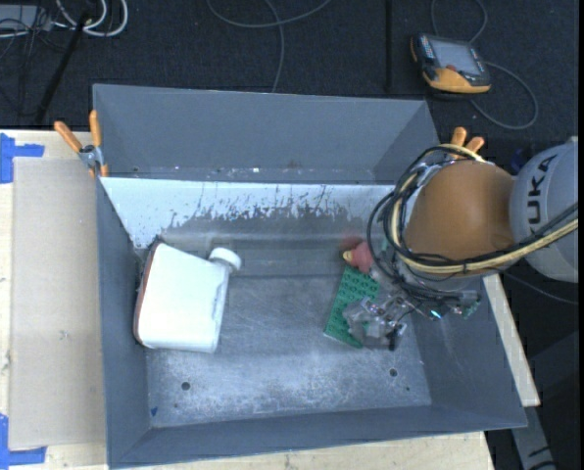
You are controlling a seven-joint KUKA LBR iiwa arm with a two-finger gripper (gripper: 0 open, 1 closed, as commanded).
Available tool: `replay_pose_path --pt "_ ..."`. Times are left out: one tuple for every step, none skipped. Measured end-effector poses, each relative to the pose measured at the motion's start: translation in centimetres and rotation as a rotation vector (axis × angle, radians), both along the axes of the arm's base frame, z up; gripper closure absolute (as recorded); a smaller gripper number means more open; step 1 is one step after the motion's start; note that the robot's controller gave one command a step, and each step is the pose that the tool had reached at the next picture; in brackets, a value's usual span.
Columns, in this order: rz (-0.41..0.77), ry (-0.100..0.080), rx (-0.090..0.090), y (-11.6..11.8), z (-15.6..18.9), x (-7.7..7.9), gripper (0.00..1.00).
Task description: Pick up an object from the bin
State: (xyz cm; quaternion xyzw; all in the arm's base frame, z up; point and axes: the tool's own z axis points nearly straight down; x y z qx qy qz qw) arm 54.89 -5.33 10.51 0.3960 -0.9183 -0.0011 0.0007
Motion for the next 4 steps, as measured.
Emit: replay_pose_path --pt "0.065 -0.005 0.000 -0.6 -2.4 6.0 0.00" --pt "0.061 -0.003 0.001 -0.6 -2.3 5.8 1.00" --pt "0.126 -0.008 -0.003 -3.4 7.8 3.4 1.00" --pt "0.179 -0.012 -0.002 -1.9 31.9 2.4 1.00"
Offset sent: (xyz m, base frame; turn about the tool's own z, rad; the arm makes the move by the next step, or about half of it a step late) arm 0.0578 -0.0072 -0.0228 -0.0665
